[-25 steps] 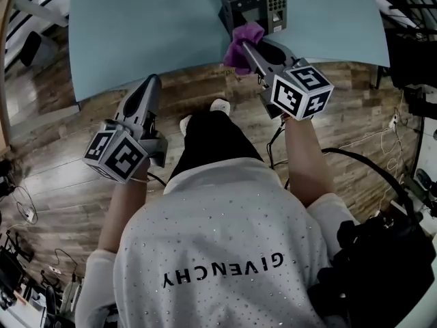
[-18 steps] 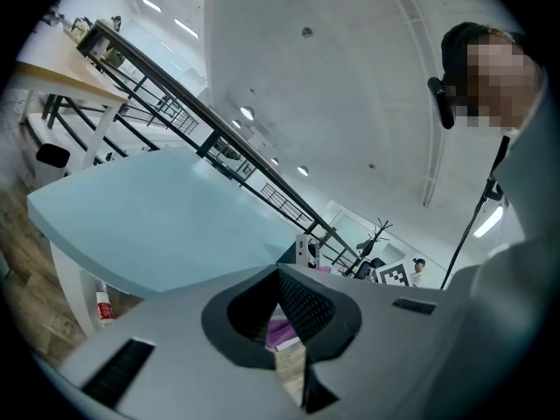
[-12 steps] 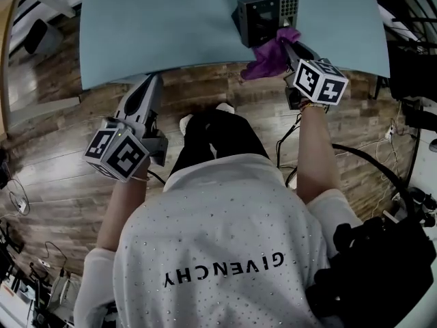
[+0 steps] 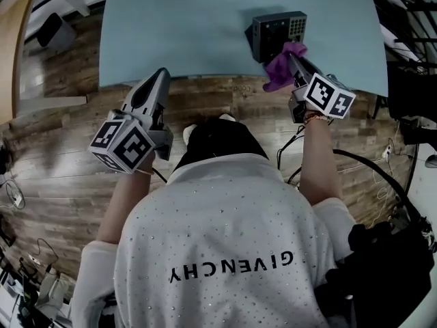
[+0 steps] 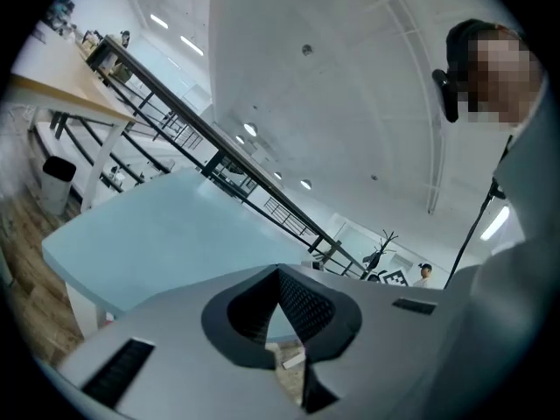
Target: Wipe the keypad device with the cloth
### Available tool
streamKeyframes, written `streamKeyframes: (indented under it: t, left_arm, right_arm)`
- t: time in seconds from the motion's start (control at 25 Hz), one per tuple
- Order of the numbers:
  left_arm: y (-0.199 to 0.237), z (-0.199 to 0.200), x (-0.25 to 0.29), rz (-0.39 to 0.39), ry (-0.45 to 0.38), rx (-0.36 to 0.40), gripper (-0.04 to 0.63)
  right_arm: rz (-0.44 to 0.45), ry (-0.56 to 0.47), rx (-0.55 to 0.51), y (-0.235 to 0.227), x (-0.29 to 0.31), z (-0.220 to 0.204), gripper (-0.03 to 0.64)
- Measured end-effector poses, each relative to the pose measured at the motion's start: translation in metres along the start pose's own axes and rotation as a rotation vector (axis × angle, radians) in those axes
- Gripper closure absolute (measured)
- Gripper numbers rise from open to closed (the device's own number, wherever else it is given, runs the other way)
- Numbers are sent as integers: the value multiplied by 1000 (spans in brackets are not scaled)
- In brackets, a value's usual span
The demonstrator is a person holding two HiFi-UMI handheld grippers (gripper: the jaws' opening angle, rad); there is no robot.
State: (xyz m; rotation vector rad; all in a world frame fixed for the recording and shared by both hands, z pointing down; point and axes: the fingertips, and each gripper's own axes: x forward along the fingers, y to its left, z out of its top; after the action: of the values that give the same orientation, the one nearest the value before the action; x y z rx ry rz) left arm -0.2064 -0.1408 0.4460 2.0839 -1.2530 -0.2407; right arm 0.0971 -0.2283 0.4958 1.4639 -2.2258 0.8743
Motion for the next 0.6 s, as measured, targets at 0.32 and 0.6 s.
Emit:
streamKeyframes:
  t: [0.32, 0.6]
  left_arm:
    - [-33, 44, 9, -40, -24, 235, 594]
    - [-26, 58, -3, -14, -13, 213, 594]
  right_arm:
    - [116, 184, -421, 109, 28, -10, 568]
    - [5, 161, -730, 123, 55, 39, 568]
